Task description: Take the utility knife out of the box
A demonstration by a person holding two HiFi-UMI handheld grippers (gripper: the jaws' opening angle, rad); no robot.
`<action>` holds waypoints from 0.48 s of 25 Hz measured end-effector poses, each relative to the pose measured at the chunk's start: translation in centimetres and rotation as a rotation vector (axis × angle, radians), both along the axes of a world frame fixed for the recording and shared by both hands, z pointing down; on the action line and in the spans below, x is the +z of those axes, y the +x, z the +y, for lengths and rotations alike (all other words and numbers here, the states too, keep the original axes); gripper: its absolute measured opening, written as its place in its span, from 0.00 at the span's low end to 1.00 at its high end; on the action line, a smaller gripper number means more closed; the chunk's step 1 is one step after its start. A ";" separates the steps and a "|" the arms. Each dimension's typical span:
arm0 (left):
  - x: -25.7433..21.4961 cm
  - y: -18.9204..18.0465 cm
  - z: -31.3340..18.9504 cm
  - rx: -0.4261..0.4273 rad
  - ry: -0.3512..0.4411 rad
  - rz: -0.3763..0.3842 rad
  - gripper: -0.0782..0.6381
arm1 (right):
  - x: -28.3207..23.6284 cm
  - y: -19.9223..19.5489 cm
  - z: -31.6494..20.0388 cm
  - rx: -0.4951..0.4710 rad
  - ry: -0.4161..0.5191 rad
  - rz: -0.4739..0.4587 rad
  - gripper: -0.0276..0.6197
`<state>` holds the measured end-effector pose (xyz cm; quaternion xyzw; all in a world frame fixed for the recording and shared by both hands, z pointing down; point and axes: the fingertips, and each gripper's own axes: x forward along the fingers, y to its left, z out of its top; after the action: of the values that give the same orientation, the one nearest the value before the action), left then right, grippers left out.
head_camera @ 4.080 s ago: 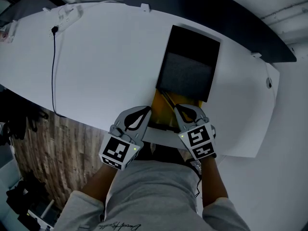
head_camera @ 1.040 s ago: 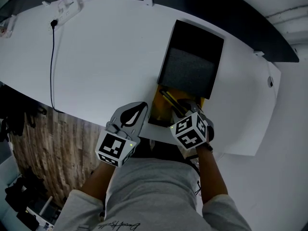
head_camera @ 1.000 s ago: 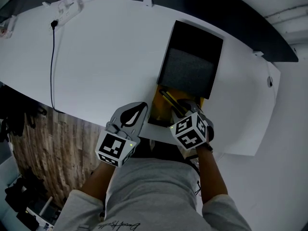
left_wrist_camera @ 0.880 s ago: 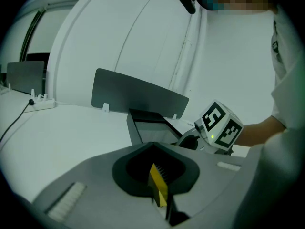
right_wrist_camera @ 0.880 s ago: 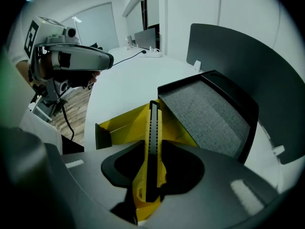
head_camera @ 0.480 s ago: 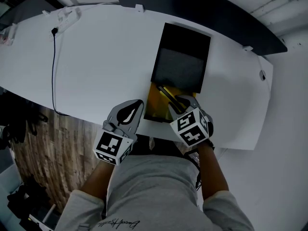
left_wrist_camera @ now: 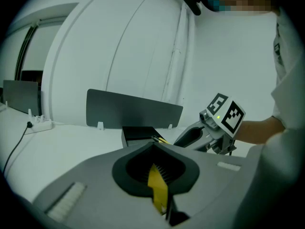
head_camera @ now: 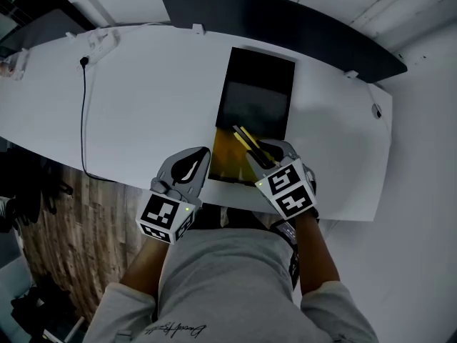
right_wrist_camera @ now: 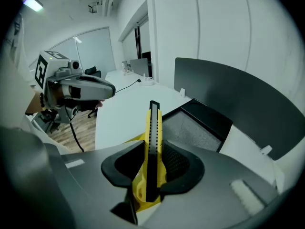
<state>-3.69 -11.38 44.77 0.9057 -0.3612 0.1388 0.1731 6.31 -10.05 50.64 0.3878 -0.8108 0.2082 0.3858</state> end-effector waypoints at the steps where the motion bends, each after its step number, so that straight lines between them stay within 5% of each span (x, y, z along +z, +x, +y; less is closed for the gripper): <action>1: -0.3 0.0 0.0 0.001 0.005 0.000 0.11 | -0.5 0.0 0.0 0.003 0.007 -0.012 0.25; 12: -3.6 0.4 0.2 -0.005 0.050 0.016 0.11 | -5.2 0.2 0.9 0.026 0.086 -0.079 0.25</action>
<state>-3.32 -11.14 41.16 0.9098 -0.3656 0.1222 0.1537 6.55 -9.16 45.46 0.4059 -0.8285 0.1932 0.3340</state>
